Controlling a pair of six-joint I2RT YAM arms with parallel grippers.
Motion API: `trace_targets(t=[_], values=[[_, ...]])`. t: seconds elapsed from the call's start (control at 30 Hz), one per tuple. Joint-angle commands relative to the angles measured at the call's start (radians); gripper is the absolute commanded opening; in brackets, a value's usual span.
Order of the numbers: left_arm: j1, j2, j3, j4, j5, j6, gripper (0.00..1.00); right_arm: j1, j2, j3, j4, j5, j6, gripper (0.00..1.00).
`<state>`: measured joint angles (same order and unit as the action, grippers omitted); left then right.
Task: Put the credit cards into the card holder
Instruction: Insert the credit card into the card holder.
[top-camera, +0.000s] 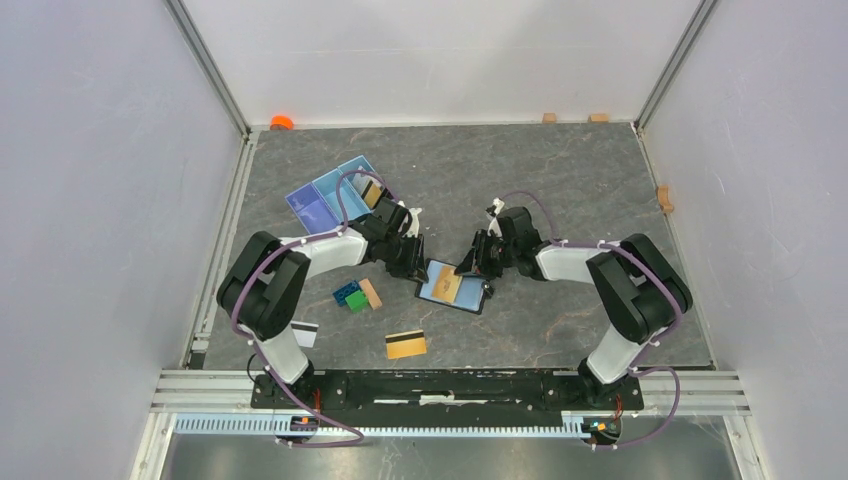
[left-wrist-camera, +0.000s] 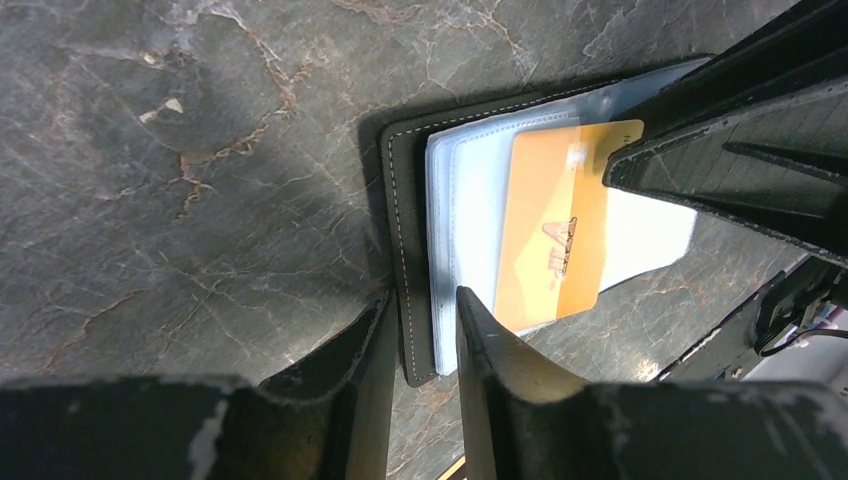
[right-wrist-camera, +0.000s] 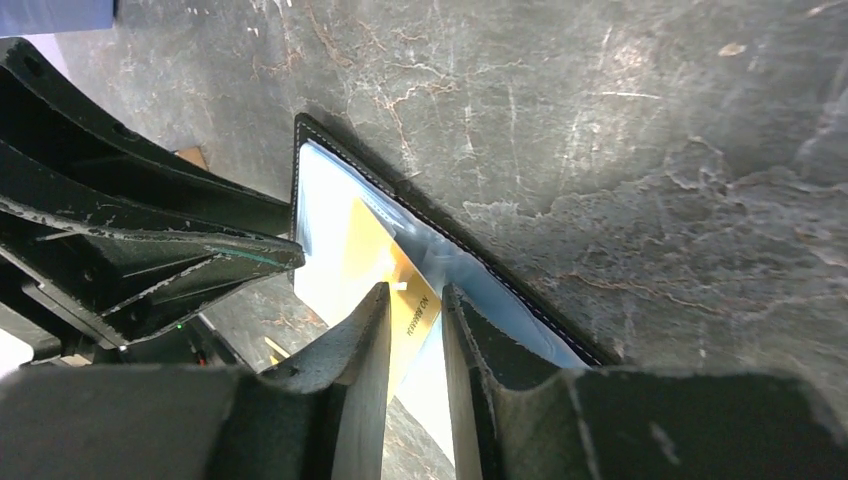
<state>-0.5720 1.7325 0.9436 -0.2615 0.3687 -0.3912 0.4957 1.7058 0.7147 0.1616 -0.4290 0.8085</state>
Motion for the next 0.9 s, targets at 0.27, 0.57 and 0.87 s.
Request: trace_targets(t=[0.27,0.57,0.87], values=[[-0.009,-0.087,0.027,-0.012,0.003,-0.003,0.39,-0.027,-0.118,0.113,-0.285,0.199,-0.172,0.38],[-0.009,-0.099,0.024,0.001,-0.002,-0.011,0.55,0.023,-0.306,-0.001,-0.262,0.181,-0.105,0.40],[-0.009,-0.070,0.013,0.031,-0.005,-0.022,0.52,0.141,-0.299,-0.087,-0.127,0.190,0.011,0.38]])
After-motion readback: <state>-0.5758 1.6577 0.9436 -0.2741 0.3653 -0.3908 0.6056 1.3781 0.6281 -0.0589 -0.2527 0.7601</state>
